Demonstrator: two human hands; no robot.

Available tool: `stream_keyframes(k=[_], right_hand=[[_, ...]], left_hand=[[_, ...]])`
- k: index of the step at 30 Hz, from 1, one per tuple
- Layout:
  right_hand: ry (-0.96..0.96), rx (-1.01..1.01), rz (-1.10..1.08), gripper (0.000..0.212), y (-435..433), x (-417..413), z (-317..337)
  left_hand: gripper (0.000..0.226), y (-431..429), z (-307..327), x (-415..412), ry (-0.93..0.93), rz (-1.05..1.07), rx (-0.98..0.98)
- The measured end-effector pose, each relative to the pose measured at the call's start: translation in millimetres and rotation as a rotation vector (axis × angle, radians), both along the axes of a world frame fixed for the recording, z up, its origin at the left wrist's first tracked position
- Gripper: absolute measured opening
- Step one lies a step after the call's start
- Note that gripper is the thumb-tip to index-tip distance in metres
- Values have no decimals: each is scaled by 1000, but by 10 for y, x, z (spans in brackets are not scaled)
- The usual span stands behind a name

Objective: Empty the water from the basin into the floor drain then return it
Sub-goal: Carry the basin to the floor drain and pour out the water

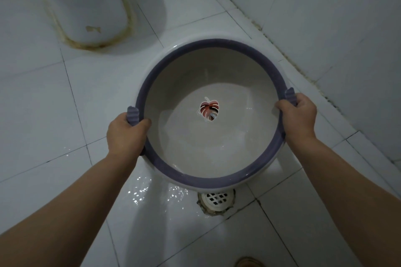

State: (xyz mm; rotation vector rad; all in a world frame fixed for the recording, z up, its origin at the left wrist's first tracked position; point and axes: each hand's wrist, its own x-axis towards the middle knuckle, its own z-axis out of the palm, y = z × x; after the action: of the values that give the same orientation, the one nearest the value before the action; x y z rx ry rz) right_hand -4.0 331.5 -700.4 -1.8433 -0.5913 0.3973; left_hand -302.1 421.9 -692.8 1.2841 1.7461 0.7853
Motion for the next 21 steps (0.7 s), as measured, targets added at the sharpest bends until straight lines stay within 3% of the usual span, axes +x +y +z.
stream_keyframes(k=[21], right_hand=[[-1, 5, 7, 30, -6, 11, -7]], left_hand=[[14, -47, 93, 18, 14, -11, -4]])
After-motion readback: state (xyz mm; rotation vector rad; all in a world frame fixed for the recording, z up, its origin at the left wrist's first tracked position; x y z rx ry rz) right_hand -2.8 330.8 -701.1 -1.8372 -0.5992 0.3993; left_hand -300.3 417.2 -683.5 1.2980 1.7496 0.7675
